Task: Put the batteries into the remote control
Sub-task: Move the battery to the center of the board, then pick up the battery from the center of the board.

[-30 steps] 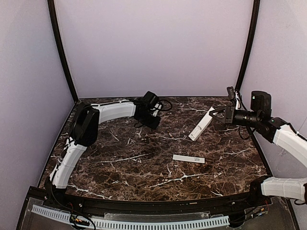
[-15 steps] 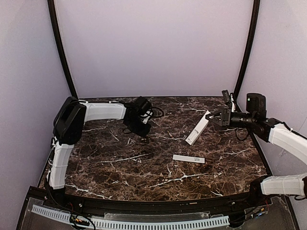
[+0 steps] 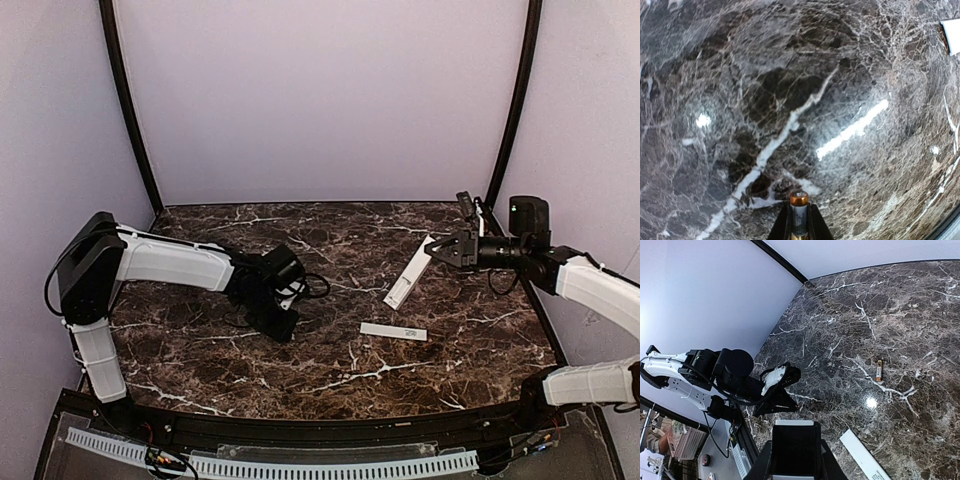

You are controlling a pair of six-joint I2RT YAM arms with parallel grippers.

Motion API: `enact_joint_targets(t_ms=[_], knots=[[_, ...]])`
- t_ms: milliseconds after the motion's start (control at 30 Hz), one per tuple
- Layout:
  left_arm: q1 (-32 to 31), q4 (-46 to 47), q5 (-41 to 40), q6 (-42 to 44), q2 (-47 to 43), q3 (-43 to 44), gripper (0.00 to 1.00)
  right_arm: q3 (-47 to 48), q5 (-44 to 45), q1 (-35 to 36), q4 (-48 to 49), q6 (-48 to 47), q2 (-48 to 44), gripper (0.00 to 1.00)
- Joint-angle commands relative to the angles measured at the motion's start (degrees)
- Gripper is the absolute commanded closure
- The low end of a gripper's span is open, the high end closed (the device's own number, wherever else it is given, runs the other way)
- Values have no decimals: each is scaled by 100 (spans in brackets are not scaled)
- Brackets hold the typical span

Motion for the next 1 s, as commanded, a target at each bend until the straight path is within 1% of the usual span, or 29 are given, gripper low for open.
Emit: enact_joint_targets(t_ms=[0,33,167,233,333,467,533,600,733,833,900,933,967], knots=[[-93,-18,158,-478,-228,-291,86,-25,-166,55,133,-68,89,100],[-103,-48,146,-480,-221,-295,82,-1,-169,87,128,-85,117,100],[-122,-234,34,-424,-180,-252,71,104,-114,185,-83,-140,231,100],[-122,-331,-37,-388,-172,-232,68,141,-84,251,-171,-165,314,100],[-128,-483,-124,-313,-178,-205,68,210,-41,355,-256,-208,459,100],[-146,-710,-297,-217,-186,-136,74,358,44,509,-391,-287,707,100],[-146,-750,-305,-178,-195,-131,80,431,78,620,-431,-299,874,100],[-153,-765,-392,-131,-182,-131,85,548,119,717,-500,-320,1010,100],[-155,-682,-489,-63,-169,-187,90,647,228,835,-581,-275,1249,100],[-156,-419,-428,-77,-272,-347,95,694,273,950,-567,-205,1414,100],[-151,-191,-530,-131,-431,-482,99,741,309,1072,-532,-167,1540,100],[-156,-66,-567,-140,-603,-628,99,764,357,1136,-510,-141,1588,100],[-152,279,-583,-167,-721,-740,100,781,390,1191,-478,-115,1650,100]])
